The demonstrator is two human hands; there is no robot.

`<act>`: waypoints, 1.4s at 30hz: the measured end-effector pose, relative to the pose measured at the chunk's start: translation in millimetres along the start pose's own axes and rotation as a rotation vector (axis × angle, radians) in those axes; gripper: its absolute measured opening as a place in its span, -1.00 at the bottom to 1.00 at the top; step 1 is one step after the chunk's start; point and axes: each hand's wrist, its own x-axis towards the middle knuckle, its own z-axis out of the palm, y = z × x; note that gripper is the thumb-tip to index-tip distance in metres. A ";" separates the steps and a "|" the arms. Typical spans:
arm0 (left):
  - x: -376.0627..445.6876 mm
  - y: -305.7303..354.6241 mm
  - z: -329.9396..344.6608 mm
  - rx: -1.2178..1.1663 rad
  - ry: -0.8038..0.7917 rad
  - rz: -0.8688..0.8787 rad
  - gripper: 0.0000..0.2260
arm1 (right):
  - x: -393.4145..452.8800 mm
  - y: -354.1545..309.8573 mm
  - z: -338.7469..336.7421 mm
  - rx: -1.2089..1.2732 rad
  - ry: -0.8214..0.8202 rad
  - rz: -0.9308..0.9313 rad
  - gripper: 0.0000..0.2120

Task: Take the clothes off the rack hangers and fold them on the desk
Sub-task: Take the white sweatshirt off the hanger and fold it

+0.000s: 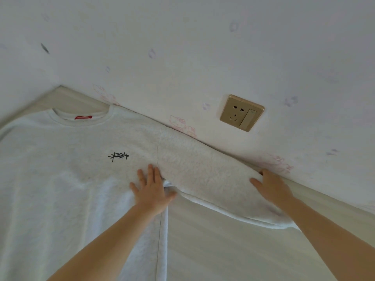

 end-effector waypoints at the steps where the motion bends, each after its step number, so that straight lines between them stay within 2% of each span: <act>1: 0.7 -2.4 -0.2 0.008 0.037 -0.002 -0.18 | 0.3 -5.5 -3.1 0.005 0.005 -0.035 -0.67; 4: 3.1 -6.2 1.4 0.093 0.149 0.009 -0.36 | -5.2 -19.7 -14.2 -0.016 0.077 -0.147 -0.78; 6: 2.8 -11.0 -0.4 0.108 0.169 0.031 -0.42 | -14.6 -33.6 -23.9 -0.012 0.103 -0.216 -0.82; 12: 3.9 -48.5 -19.2 -0.076 0.186 0.235 -0.52 | -49.4 -104.2 -80.0 0.143 0.170 -0.376 -0.81; 15: 2.0 -65.6 -32.1 -0.182 0.079 0.301 -0.47 | -67.2 -158.2 -116.6 0.259 0.196 -0.450 -0.77; 20: -11.3 -77.6 -54.0 -0.333 -0.099 0.263 -0.13 | -95.1 -266.1 -164.1 0.289 0.269 -0.640 -0.77; 21: -15.3 -78.4 -58.8 -0.318 -0.107 0.244 -0.12 | -100.6 -287.7 -171.7 0.297 0.276 -0.677 -0.78; 22: -20.4 -78.1 -63.6 -0.277 -0.098 0.229 -0.17 | -105.6 -308.8 -178.9 0.308 0.277 -0.711 -0.78; 24: -34.2 -77.4 -73.0 -0.220 -0.047 0.201 -0.40 | -114.4 -347.6 -189.5 0.339 0.250 -0.755 -0.77; 26: -45.5 -75.7 -78.5 -0.384 0.043 0.163 -0.46 | -122.4 -379.4 -196.7 0.391 0.220 -0.794 -0.77; 29: -50.2 -84.8 -91.6 -0.998 0.260 0.013 -0.31 | -137.5 -423.4 -200.6 0.440 0.191 -0.863 -0.79; 30: -47.9 -90.5 -96.4 -1.185 0.323 -0.040 -0.33 | -142.4 -436.2 -200.1 0.440 0.185 -0.886 -0.79; 32: -42.3 -104.8 -104.5 -1.412 0.399 -0.146 -0.54 | -148.5 -456.6 -198.0 0.428 0.171 -0.908 -0.80; 35: -37.0 -131.6 -112.1 -1.514 0.496 -0.261 -0.89 | -148.6 -473.1 -193.6 0.427 0.142 -0.893 -0.80; 39: -32.5 -174.2 -95.9 -1.513 0.518 -0.425 -0.76 | -142.0 -475.2 -174.7 0.384 0.003 -0.825 -0.84; 42: -33.1 -205.3 -71.8 -1.626 0.375 -0.489 -0.84 | -127.8 -465.7 -142.5 0.306 -0.177 -0.683 -0.85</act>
